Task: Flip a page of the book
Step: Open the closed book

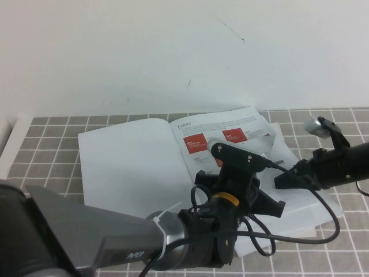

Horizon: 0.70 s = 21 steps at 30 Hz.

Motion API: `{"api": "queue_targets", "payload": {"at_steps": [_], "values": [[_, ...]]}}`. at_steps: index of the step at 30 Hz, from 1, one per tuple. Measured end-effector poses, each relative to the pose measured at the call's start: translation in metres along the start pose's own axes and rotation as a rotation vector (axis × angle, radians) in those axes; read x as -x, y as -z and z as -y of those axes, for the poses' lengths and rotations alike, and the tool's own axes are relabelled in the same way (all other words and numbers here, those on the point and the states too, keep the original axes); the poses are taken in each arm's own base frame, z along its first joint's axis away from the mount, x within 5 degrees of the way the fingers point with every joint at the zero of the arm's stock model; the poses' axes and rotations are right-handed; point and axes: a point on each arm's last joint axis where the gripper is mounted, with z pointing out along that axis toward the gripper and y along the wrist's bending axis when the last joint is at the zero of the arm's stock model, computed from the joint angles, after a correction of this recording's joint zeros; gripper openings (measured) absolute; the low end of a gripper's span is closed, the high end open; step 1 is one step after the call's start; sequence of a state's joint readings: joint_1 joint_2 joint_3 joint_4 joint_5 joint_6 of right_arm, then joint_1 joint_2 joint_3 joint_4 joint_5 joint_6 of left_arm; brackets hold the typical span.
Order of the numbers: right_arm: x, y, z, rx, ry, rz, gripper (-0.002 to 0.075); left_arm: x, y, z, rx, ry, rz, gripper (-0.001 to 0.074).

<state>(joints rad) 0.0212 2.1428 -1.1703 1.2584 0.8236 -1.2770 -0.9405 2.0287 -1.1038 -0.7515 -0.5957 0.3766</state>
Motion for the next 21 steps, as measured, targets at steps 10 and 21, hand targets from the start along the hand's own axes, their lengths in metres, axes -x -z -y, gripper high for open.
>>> {"api": "queue_targets", "payload": {"at_steps": [10, 21], "values": [[0.023, -0.007, 0.012, -0.018, -0.008, 0.086, 0.0000, 0.000, 0.000, 0.000, -0.004, -0.006, 0.000, -0.0004], [0.033, -0.028, 0.007, 0.006, -0.005, 0.089, 0.0000, 0.001, 0.000, 0.003, -0.031, -0.051, 0.010, -0.0004]]}}
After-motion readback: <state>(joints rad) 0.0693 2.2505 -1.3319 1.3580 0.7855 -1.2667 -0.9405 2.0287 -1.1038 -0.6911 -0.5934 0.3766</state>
